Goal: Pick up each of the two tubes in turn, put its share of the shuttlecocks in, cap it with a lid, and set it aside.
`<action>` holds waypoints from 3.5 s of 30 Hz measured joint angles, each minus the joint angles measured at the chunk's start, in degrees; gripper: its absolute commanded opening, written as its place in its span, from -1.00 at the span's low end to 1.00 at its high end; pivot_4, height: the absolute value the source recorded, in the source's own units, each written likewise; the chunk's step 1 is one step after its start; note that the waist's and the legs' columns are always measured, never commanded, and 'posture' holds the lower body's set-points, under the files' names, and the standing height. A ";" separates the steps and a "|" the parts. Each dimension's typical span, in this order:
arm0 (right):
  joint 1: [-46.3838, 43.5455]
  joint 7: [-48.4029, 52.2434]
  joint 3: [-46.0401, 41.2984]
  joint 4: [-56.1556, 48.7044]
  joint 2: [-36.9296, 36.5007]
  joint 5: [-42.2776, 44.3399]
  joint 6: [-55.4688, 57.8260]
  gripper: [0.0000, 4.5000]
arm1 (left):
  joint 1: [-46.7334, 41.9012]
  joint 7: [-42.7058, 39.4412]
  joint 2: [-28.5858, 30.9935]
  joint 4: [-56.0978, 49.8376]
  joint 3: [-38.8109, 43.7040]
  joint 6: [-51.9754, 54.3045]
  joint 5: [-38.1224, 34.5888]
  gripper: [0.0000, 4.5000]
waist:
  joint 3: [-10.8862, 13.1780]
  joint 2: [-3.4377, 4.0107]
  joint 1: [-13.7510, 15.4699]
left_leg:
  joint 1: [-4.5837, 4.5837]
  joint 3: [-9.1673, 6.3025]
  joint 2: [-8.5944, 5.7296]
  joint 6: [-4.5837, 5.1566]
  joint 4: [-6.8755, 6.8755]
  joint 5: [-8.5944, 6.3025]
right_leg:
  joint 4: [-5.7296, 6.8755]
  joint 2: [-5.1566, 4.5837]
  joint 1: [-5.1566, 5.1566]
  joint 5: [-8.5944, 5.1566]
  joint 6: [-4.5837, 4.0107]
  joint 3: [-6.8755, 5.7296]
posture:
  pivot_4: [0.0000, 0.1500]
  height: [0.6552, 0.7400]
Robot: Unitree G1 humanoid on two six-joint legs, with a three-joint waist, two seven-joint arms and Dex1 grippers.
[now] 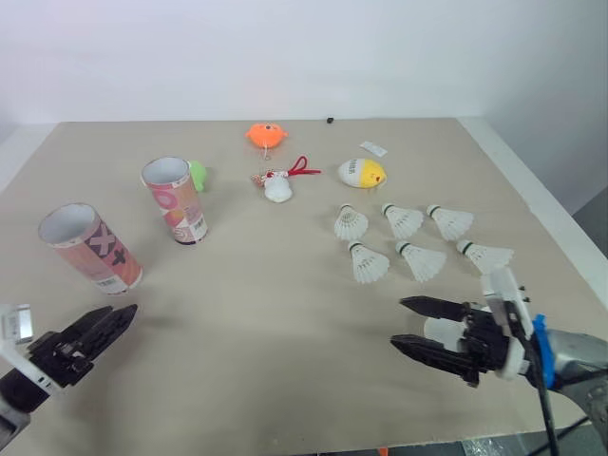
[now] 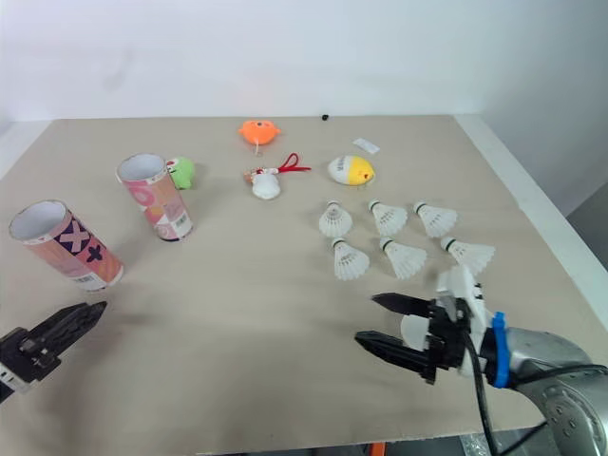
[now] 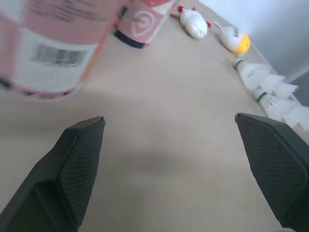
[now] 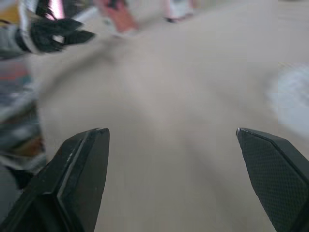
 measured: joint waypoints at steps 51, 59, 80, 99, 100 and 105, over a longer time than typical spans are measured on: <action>-21.13 -19.82 21.18 -4.38 16.06 -3.86 0.85 1.00 | -34.92 -1.83 7.29 34.34 -21.45 -27.71 37.70 0.99 | -0.02 -0.01 1.24 | -0.18 0.00 0.40 -0.03 0.85 -0.16 | 0.34 0.56 0.07 0.32 -0.12 -0.13 | 1.00 1.00; -20.12 -18.71 22.30 -4.37 15.88 -5.54 -0.74 1.00 | -37.37 -2.36 7.57 38.56 -22.28 -30.17 39.53 0.99 | -0.02 -0.01 1.16 | -0.22 -0.02 0.40 0.00 0.84 -0.18 | 0.35 0.57 0.05 0.42 -0.36 -0.13 | 1.00 1.00; -18.98 -17.17 22.45 -4.35 14.07 -6.02 -1.59 1.00 | -32.20 -4.17 4.89 35.22 -21.98 -38.49 38.35 0.34 | -0.02 -0.01 1.13 | -0.22 0.03 0.42 0.00 0.91 -0.18 | 0.35 0.54 0.06 0.49 -0.32 -0.08 | 1.00 1.00; -4.28 -15.94 7.38 -12.21 0.55 1.36 -0.48 1.00 | -46.55 -39.55 26.12 24.29 -45.24 -27.89 39.76 0.34 | 0.04 0.11 1.26 | -0.24 -0.03 0.30 0.19 0.86 -0.09 | 0.43 0.57 0.04 0.21 0.00 -0.12 | 1.00 1.00; -2.95 -17.49 6.70 -12.97 0.31 0.63 -0.30 1.00 | -48.59 -41.62 27.12 25.52 -47.03 -27.73 41.08 0.34 | 0.03 0.13 1.26 | -0.23 -0.03 0.29 0.20 0.86 -0.09 | 0.44 0.58 0.04 0.20 -0.02 -0.12 | 1.00 1.00; 1.16 -25.04 4.34 -15.39 1.06 -1.00 0.41 1.00 | -53.35 -47.28 28.02 29.42 -53.57 -27.52 45.28 0.34 | 0.04 0.15 1.07 | -0.21 0.00 0.29 0.22 0.89 -0.10 | 0.51 0.59 0.01 0.20 -0.01 -0.06 | 1.00 1.00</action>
